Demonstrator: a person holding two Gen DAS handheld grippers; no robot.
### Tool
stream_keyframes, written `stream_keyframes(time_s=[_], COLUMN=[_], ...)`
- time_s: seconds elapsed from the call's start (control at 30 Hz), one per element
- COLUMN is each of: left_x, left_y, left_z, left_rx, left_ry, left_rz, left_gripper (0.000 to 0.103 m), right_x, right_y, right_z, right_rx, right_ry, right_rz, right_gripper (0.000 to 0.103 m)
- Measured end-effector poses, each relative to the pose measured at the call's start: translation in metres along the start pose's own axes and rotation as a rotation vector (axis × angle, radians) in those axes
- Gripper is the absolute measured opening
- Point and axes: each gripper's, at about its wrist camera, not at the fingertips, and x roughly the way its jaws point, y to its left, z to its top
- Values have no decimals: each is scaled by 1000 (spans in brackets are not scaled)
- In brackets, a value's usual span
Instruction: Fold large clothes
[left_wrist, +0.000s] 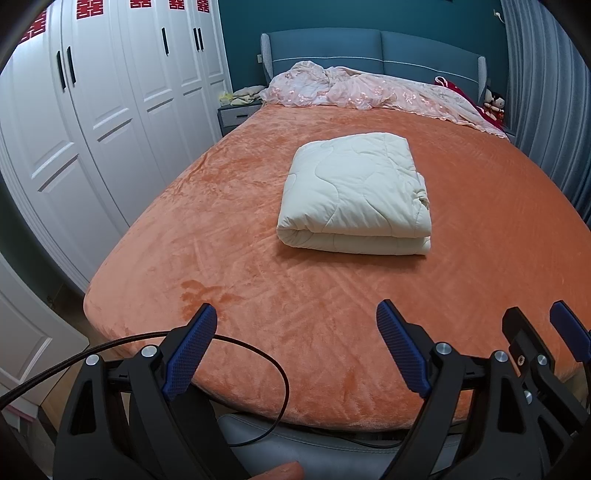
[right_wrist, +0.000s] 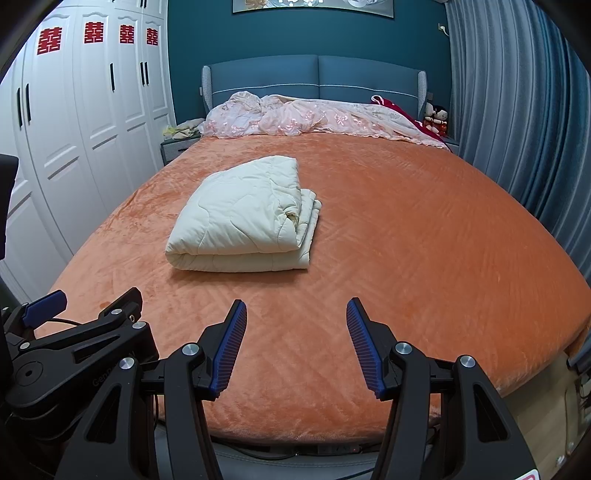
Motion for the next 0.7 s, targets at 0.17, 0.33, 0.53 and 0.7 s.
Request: stream_keyframes(time_s=[0.17,0.33,0.53,0.7], left_x=[0,0,7,9], left_y=[0,0,2,1], left_z=[0,1,3,2], left_rx=[-1,5,-18,-15], left_ry=[0,-4,28,18], left_rz=[0,6,-30,-22], left_gripper=[86,86,86,86], right_x=[-1,-1,-1,-2], right_y=[-2,-1,0,-2], right_z=[-1,-1,0,-4], right_rx=[-1,-2,-2,-3], right_ry=[0,1,2,4], right_rz=[-1,-1,-3,-7], right_gripper=[56,56,56,56])
